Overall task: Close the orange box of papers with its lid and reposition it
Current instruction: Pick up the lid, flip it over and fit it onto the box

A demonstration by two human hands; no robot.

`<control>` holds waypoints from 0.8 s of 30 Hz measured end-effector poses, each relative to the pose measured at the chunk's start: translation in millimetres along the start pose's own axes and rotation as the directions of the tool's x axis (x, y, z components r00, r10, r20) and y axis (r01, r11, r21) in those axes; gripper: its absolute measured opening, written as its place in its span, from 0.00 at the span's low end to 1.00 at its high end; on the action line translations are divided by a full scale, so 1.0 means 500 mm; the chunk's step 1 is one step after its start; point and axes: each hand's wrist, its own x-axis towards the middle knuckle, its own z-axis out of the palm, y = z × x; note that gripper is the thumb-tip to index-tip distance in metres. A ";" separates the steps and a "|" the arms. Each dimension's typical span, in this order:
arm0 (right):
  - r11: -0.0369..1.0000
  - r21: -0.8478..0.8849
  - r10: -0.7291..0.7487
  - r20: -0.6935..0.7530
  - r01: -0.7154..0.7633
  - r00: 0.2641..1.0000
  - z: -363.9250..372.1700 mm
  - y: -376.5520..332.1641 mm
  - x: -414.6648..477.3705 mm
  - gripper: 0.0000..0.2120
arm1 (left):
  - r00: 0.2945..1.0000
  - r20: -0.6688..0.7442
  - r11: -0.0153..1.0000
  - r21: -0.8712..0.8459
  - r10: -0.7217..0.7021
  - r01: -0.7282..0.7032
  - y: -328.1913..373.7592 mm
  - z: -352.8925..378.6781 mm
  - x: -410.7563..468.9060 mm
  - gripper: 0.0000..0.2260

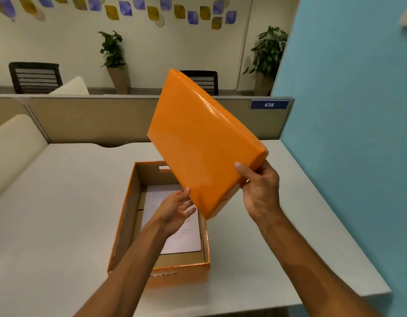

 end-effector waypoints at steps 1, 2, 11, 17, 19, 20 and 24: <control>0.999 0.039 0.030 0.011 -0.030 0.999 -0.002 -0.001 0.002 0.20 | 1.000 -0.008 1.000 -0.026 -0.007 0.007 -0.003 -0.006 -0.002 0.25; 0.995 0.077 0.058 0.023 -0.060 0.998 -0.004 -0.003 0.004 0.21 | 1.000 -0.025 0.999 -0.040 -0.007 0.006 -0.004 -0.011 -0.003 0.25; 0.967 0.056 0.235 0.186 -0.249 0.954 -0.057 0.002 0.042 0.24 | 0.969 -0.177 0.975 0.171 0.173 -0.143 0.029 -0.064 -0.045 0.24; 0.901 -0.380 0.292 0.177 -0.208 0.940 -0.122 0.021 0.078 0.23 | 0.914 -0.258 0.869 0.465 0.314 -0.167 0.058 -0.095 -0.091 0.24; 0.867 -0.460 0.313 0.200 -0.193 0.928 -0.130 0.036 0.077 0.24 | 0.906 -0.245 0.820 0.548 0.345 -0.164 0.066 -0.102 -0.104 0.26; 0.855 -0.484 0.323 0.209 -0.189 0.923 -0.130 0.043 0.074 0.24 | 0.903 -0.243 0.806 0.568 0.355 -0.165 0.069 -0.105 -0.110 0.27; 0.818 -0.551 0.342 0.230 -0.168 0.911 -0.122 0.068 0.053 0.25 | 0.885 -0.292 0.797 0.590 0.362 -0.131 0.078 -0.117 -0.129 0.26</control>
